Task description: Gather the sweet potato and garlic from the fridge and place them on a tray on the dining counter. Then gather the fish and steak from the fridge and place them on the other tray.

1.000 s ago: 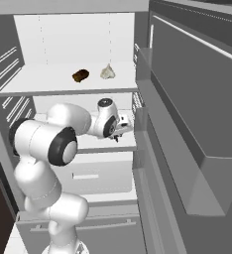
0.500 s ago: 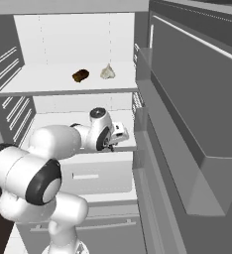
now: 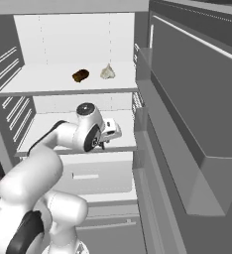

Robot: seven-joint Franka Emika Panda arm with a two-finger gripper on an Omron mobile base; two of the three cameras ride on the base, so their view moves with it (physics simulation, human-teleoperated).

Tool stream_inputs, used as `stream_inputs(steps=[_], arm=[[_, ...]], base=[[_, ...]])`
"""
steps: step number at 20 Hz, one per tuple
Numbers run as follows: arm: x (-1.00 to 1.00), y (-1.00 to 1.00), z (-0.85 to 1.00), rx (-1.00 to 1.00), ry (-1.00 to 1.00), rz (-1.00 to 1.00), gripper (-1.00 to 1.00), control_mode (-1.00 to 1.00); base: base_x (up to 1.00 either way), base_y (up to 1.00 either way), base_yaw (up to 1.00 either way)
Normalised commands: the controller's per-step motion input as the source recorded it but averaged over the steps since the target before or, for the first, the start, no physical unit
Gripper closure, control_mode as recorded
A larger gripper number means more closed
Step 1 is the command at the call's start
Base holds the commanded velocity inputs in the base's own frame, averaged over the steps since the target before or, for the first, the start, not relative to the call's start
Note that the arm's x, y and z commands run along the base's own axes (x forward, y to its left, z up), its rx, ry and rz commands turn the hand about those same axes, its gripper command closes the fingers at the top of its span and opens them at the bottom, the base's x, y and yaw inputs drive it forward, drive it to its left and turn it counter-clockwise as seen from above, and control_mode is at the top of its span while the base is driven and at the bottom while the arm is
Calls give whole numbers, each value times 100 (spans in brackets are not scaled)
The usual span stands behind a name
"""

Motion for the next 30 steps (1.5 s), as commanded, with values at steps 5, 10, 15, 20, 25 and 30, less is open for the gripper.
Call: stream_inputs(steps=[5, 10, 15, 20, 25, 30], arm=[[-62, 15, 80, 7, 0, 0, 100, -100], [-81, 22, 52, 3, 2, 0, 100, -100], [-98, 9, 19, 0, 0, 0, 100, -100], [-93, 5, 16, 0, 0, 0, 100, -100], [-43, 30, 32, 0, -3, 0, 100, -100], [-2, 22, 0, -2, 1, 0, 100, -100]], base=[[0, 0, 0], [0, 0, 0], [0, 0, 0], [0, 0, 0], [0, 0, 0], [0, 0, 0]])
